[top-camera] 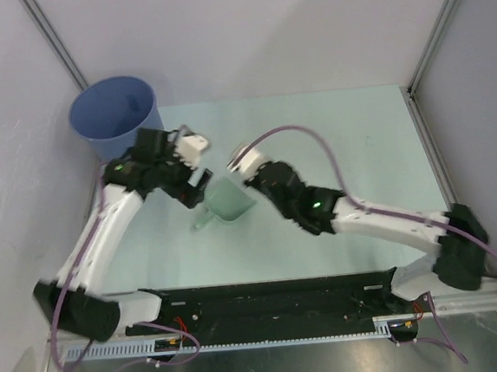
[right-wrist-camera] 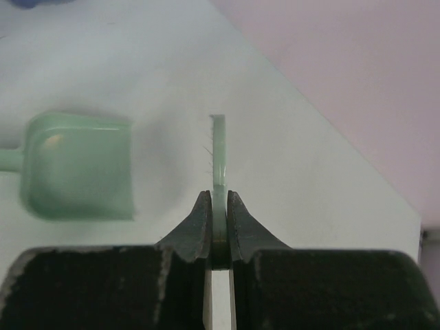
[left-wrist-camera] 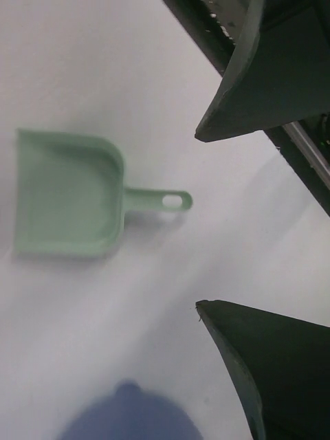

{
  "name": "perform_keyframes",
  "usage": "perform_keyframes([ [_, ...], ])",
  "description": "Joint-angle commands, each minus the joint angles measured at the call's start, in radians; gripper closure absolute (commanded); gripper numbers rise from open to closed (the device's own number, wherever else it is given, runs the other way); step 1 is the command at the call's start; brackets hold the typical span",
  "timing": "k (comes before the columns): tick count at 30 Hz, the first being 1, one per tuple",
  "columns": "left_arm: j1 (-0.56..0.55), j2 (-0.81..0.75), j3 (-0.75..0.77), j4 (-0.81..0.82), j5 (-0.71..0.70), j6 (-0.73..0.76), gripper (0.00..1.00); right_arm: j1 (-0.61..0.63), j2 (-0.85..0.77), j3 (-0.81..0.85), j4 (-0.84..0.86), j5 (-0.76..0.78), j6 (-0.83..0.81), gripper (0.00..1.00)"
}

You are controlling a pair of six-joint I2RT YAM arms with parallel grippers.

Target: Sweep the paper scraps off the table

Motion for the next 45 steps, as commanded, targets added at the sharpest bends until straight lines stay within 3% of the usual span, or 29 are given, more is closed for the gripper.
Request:
perform_keyframes([
  [1,0.135,-0.213,-0.001,0.001,0.07,-0.105,0.0,0.15,0.193,-0.006,0.328,0.066,-0.238,1.0],
  [6,0.173,-0.351,-0.1,0.003,-0.077,-0.102,0.0,0.237,0.386,0.078,0.296,0.098,-0.309,1.0],
  [10,0.193,-0.373,-0.142,0.004,-0.088,-0.09,0.0,0.266,0.474,0.115,0.279,0.127,-0.351,1.0],
  [11,0.193,-0.376,-0.147,0.004,-0.09,-0.085,0.0,0.28,0.482,0.126,0.247,0.127,-0.34,0.92],
  [12,0.195,-0.376,-0.147,0.006,-0.093,-0.082,0.0,0.289,0.488,0.149,0.224,0.112,-0.332,0.51],
  [14,0.196,-0.373,-0.144,0.008,-0.097,-0.077,0.0,0.329,0.477,0.167,0.154,0.093,-0.315,0.01],
  [17,0.201,-0.359,-0.136,0.008,-0.106,-0.083,0.0,0.381,0.399,0.19,0.033,0.002,-0.271,0.0],
  [20,0.206,-0.344,-0.128,0.011,-0.116,-0.087,0.0,0.433,0.284,0.227,-0.127,-0.245,-0.174,0.0],
  [21,0.207,-0.344,-0.128,0.011,-0.114,-0.087,0.0,0.43,0.25,0.23,-0.164,-0.445,-0.138,0.0],
  [23,0.209,-0.339,-0.127,0.017,-0.113,-0.084,0.0,0.412,0.172,0.232,-0.257,-0.65,-0.111,0.0],
  [24,0.209,-0.338,-0.128,0.02,-0.096,-0.082,0.0,0.365,0.155,0.232,-0.29,-0.865,-0.101,0.0],
  [27,0.209,-0.336,-0.147,0.037,-0.059,-0.067,0.0,0.272,0.134,0.233,-0.437,-1.202,-0.11,0.0],
  [28,0.209,-0.339,-0.156,0.046,-0.053,-0.056,0.0,0.205,0.14,0.235,-0.483,-1.251,-0.137,0.0],
  [32,0.21,-0.348,-0.226,0.122,-0.027,-0.022,0.0,0.018,0.196,0.235,-0.71,-1.333,-0.143,0.0],
  [35,0.21,-0.352,-0.289,0.197,-0.019,0.008,0.0,-0.153,0.235,0.229,-0.761,-1.376,-0.087,0.0],
  [43,0.212,-0.367,-0.543,0.469,-0.005,0.071,0.0,-0.599,0.264,0.123,-0.559,-1.145,0.33,0.0],
  [45,0.213,-0.379,-0.61,0.625,-0.021,0.052,0.0,-0.686,0.244,0.086,-0.468,-0.973,0.43,0.0],
])
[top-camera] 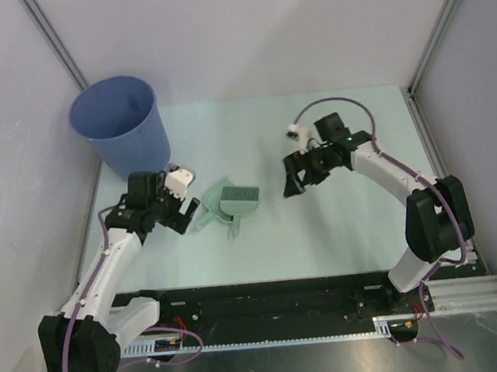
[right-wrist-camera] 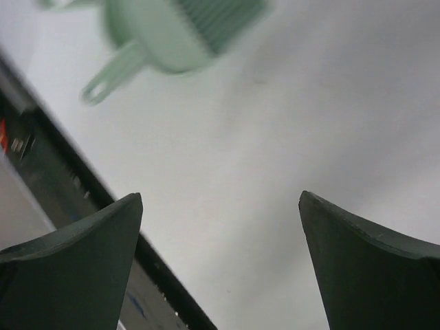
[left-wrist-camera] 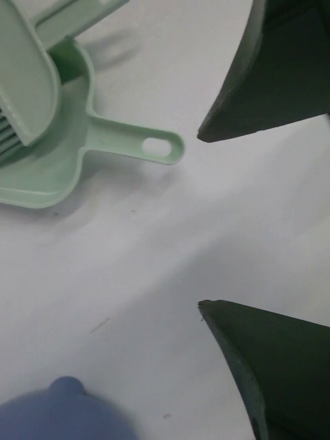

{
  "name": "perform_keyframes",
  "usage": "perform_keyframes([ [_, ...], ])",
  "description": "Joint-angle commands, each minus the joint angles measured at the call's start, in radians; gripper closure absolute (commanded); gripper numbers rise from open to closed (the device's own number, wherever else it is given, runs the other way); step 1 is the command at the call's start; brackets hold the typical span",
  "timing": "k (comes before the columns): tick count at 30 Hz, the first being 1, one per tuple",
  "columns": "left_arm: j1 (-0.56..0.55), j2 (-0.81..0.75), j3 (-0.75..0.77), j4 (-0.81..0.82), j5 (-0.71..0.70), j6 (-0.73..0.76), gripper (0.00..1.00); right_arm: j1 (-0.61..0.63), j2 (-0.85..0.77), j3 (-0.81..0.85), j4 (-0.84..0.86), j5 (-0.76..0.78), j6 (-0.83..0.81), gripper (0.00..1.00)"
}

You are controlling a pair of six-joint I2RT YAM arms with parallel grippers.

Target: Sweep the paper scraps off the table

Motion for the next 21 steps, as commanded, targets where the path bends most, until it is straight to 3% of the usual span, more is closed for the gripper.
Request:
perform_keyframes([
  [1,0.01,-0.038,-0.177,0.341,0.006,-0.022,0.0,-0.141,-0.045,-0.088,0.135,0.295,0.245,0.0],
  [4,0.012,-0.043,-0.284,0.619,-0.01,-0.112,0.0,-0.181,-0.101,-0.155,0.24,0.603,0.265,0.0],
  [5,0.01,-0.041,-0.357,0.784,-0.027,-0.143,0.0,-0.187,-0.123,-0.227,0.333,0.677,0.261,0.0],
  [8,0.01,-0.021,-0.486,1.072,-0.081,-0.238,0.0,-0.204,-0.238,-0.417,0.581,0.885,0.238,0.0],
  [12,0.01,0.038,-0.569,1.3,-0.127,-0.295,0.0,-0.247,-0.391,-0.709,0.987,0.943,0.198,0.0],
  [13,0.01,0.06,-0.595,1.38,-0.136,-0.298,0.0,-0.257,-0.401,-0.76,1.147,0.947,0.198,0.0],
  [15,0.01,0.068,-0.614,1.442,-0.161,-0.297,0.0,-0.283,-0.401,-0.899,1.304,0.964,0.183,0.0],
  [21,0.012,0.153,-0.751,1.857,-0.217,-0.28,0.0,-0.305,-0.32,-1.002,1.592,0.986,0.132,0.0],
])
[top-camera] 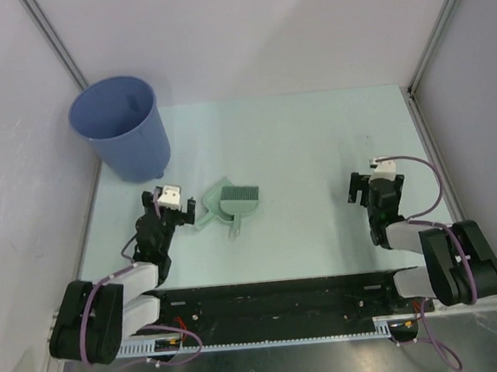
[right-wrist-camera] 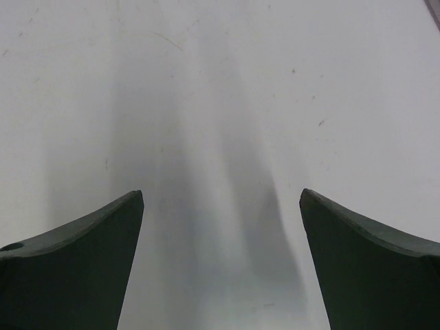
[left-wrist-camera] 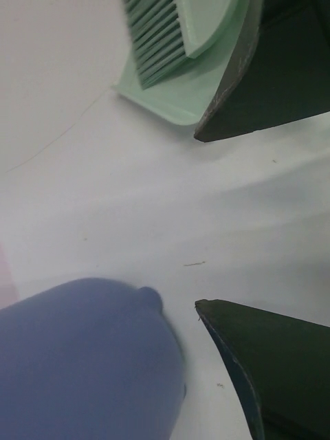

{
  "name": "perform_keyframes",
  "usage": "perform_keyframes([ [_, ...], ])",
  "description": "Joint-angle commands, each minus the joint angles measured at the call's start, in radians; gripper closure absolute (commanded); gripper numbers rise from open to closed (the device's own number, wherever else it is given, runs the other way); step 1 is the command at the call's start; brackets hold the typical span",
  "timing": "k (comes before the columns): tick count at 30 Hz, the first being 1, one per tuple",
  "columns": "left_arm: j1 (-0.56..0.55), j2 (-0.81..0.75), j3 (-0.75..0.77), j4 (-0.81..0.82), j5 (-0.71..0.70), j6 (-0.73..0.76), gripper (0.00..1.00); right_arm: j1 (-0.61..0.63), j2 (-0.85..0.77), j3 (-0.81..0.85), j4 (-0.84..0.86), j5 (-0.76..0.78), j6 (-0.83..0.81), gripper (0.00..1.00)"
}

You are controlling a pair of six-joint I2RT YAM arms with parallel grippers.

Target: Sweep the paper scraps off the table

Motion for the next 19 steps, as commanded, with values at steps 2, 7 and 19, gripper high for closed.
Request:
perform_keyframes([
  [2,0.011,0.192,-0.122,0.621,-0.087,-0.055,0.0,-0.029,0.119,-0.095,0.574,0.01,-0.045,0.0],
  [7,0.013,0.246,-0.121,0.683,-0.114,-0.066,0.0,-0.075,0.176,-0.057,0.572,-0.092,-0.044,0.0],
  [19,0.013,0.246,-0.098,0.646,-0.17,-0.087,0.0,-0.08,0.193,-0.032,0.527,-0.097,-0.039,0.0],
])
